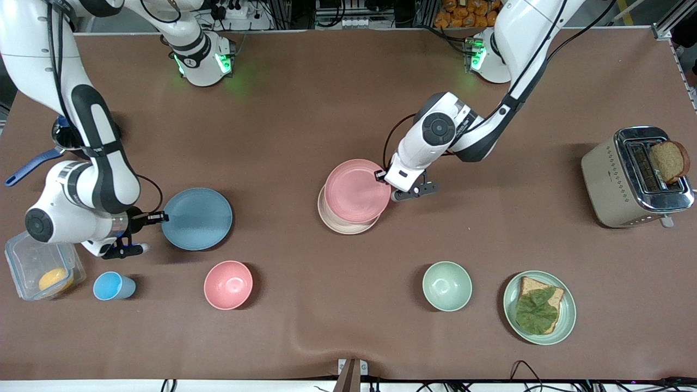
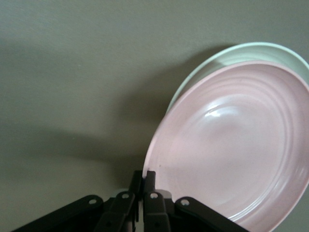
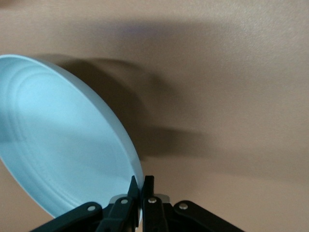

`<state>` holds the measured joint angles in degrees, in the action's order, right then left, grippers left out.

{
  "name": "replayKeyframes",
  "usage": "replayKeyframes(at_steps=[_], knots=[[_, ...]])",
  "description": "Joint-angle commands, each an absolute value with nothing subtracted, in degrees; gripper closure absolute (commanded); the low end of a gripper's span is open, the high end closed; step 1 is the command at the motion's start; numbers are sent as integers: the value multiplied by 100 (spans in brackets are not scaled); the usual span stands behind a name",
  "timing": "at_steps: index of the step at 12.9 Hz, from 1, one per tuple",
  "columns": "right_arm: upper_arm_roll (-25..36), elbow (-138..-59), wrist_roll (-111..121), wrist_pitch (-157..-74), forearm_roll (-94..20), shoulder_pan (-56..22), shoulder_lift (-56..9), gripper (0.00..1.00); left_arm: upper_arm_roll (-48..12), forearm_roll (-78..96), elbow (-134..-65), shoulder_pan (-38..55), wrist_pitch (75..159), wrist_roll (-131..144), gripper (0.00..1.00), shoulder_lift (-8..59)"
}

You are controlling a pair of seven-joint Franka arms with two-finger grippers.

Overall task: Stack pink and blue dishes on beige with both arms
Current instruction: 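Carry the pink plate with the left gripper over the beige plate, then lower the pink plate onto the beige plate while the right gripper lifts the blue plate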

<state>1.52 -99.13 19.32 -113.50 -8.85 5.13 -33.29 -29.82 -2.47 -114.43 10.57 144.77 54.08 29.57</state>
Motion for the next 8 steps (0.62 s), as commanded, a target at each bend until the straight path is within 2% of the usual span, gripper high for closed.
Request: replayKeyframes(at_steps=[1, 5, 8], knots=[[61, -9976, 2311, -11084, -1106, 764, -3077, 99, -2857, -421, -11093, 1204, 14520, 5502, 100, 3207], [44, -9757, 2303, -10338, -1897, 686, -3050, 100, -2848, -475, -10811, 1204, 14520, 5502, 100, 3489], [-35, -9659, 2058, -10178, -2117, 440, -3024, 100, -2821, -501, -10635, 1256, 14520, 5502, 100, 3647]])
